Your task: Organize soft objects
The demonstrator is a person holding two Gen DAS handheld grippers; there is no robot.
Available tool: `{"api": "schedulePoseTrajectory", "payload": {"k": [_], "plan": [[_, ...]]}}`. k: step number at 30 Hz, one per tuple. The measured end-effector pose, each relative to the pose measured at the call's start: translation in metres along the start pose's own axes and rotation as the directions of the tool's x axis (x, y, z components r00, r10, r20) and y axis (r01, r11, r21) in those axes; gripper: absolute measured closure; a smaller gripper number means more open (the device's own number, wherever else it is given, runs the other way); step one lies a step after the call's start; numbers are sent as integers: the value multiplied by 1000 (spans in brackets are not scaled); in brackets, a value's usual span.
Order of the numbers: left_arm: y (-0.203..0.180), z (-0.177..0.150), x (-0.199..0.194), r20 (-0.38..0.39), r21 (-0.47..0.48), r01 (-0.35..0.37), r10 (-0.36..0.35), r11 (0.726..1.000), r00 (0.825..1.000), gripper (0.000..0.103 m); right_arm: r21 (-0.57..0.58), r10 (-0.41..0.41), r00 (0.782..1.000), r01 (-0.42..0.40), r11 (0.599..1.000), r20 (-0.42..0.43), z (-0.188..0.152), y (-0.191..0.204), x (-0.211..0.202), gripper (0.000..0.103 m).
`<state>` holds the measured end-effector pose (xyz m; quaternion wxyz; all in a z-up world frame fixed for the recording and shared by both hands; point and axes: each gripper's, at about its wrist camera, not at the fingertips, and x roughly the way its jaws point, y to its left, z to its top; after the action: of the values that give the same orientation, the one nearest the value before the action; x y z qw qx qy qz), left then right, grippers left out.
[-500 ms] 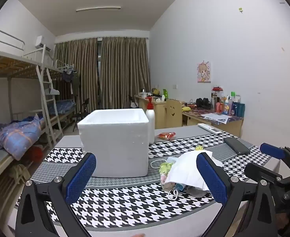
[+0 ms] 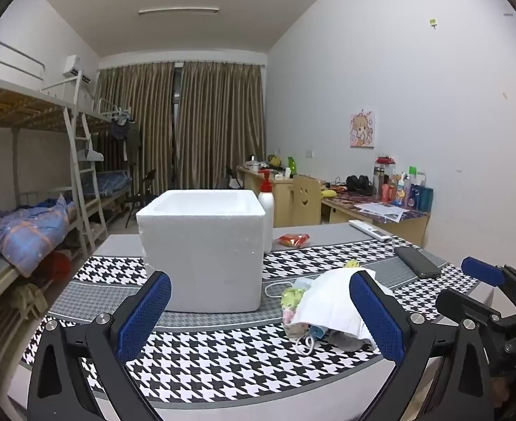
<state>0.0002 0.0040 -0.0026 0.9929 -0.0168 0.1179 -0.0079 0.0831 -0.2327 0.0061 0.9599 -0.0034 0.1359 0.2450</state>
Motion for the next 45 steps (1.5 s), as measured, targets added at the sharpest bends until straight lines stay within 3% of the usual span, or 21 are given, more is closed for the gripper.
{"api": "schedulePoseTrajectory", "payload": {"k": [7, 45], "plan": [[3, 1, 4, -8, -5, -36, 36, 999, 999, 1, 3, -3, 1000, 3, 1000, 2, 0, -2, 1, 2], [0, 5, 18, -46, 16, -12, 12, 1000, 999, 1, 17, -19, 999, 19, 1000, -28, 1, -8, 11, 1]]}}
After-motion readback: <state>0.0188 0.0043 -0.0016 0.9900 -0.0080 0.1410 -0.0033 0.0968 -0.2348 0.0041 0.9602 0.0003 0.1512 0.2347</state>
